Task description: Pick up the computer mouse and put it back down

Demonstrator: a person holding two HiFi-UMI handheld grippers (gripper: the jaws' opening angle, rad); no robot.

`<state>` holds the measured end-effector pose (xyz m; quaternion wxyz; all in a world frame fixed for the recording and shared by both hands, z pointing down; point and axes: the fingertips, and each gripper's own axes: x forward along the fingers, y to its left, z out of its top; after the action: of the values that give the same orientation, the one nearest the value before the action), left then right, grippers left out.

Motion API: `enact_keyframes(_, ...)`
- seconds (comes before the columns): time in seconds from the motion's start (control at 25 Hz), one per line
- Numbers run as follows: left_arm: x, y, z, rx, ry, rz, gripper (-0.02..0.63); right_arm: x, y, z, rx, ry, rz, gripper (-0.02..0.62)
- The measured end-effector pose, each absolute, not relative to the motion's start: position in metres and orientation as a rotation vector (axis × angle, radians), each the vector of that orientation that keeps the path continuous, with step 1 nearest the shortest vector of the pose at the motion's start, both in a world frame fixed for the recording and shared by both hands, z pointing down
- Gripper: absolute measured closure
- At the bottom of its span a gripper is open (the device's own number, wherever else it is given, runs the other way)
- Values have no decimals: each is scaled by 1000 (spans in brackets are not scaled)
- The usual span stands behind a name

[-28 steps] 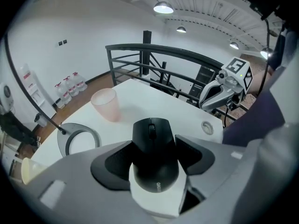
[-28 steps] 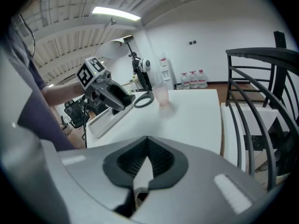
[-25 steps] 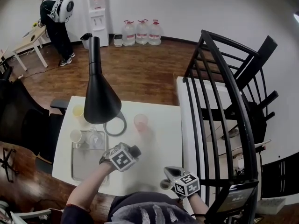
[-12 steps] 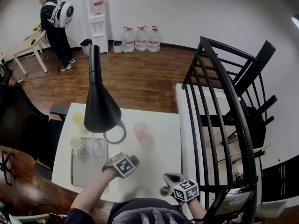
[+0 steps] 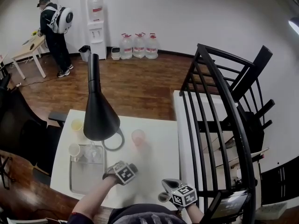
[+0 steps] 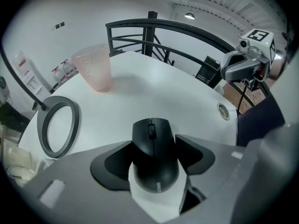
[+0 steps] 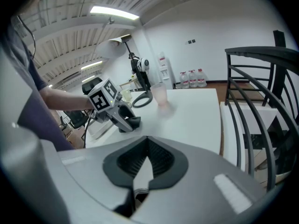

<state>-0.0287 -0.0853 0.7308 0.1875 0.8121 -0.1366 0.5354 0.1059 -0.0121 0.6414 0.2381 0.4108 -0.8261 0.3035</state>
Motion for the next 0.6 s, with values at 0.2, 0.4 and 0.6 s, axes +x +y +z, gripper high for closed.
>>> enact_keyframes(0.2,-29,-83,732,2285,-384,1506,298,107,-11,639,1125,-2261,835,592)
enact_keyframes(0.4,-36,-91,721,2293,-442,1497,272,104,-11,637,1123,-2269,824,593)
enact_keyframes(0.6,-36,-90,703,2345,-476,1394,272,104,-12,633,1121,-2279,808,592)
